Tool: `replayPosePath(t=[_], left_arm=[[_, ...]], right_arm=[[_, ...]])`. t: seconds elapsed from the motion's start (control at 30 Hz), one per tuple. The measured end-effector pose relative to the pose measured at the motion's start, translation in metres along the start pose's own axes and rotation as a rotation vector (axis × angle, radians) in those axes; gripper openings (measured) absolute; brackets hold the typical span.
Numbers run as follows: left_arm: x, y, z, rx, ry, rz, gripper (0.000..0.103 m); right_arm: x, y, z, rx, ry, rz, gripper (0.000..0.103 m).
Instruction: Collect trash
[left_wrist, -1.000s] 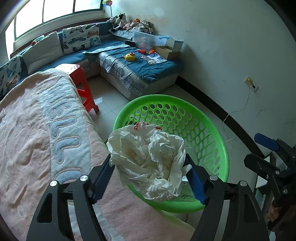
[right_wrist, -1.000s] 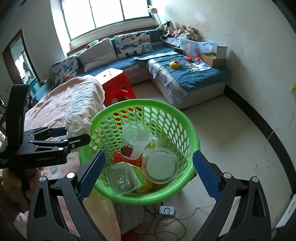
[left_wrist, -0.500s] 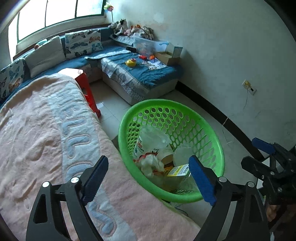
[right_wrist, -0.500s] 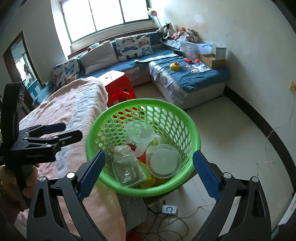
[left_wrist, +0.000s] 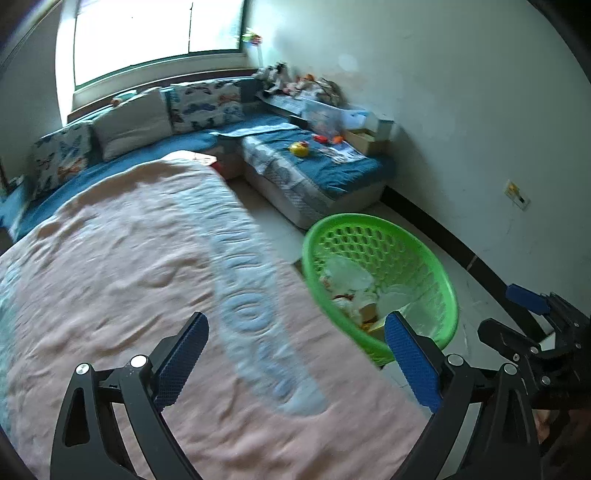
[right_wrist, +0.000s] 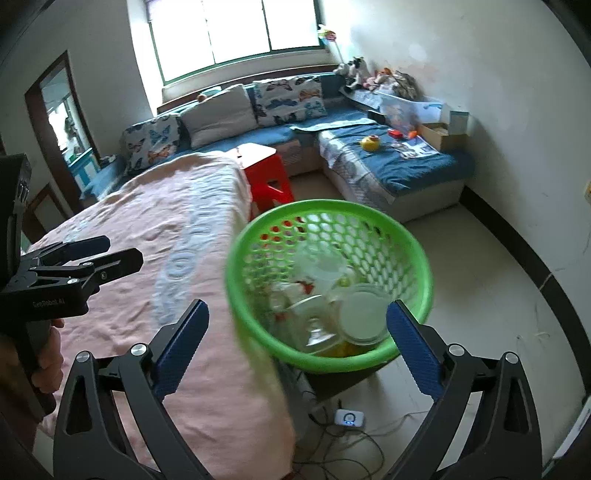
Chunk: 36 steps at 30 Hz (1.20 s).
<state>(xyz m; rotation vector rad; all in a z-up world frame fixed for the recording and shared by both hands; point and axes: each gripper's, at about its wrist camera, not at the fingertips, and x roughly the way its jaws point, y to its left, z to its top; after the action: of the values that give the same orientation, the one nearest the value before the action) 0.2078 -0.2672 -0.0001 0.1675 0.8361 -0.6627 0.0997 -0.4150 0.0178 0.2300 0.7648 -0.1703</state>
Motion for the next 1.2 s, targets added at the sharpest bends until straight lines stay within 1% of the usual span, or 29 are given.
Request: replayPosePath(t=[0.17,0.3,0.53,0.7,0.87,1.03,1.2], left_arm=[[-0.027,0.025,-0.015,-0.040,-0.020,0.048,0.093],[-0.047,0.041,-0.024,-0.077,-0.040,0.071,0.093],[-0.078,0.056,-0.040,-0.072,-0.067,0.145,0.094],[-0.094,0.065,-0.050,-0.099,-0.083,0.161,0.094],[-0.104,0.072,-0.058,-0.113,-0.082,0.177,0.094],[-0.118,0.080,-0.066,-0.147,-0.103,0.200,0.094],[-0.130,0.083,-0.075,-0.156,-0.118,0.225,0.095]], right_arm=[[-0.005,0.028,-0.003,-0.029,-0.011,0.024,0.096],[-0.010,0.045,-0.006,-0.037,-0.020,0.050,0.097],[-0.018,0.068,-0.013,-0.046,-0.033,0.080,0.098],[-0.024,0.081,-0.020,-0.050,-0.044,0.081,0.098],[-0.032,0.091,-0.025,-0.056,-0.056,0.077,0.099],[-0.040,0.097,-0.028,-0.070,-0.077,0.071,0.099],[-0.045,0.106,-0.030,-0.081,-0.086,0.084,0.099]])
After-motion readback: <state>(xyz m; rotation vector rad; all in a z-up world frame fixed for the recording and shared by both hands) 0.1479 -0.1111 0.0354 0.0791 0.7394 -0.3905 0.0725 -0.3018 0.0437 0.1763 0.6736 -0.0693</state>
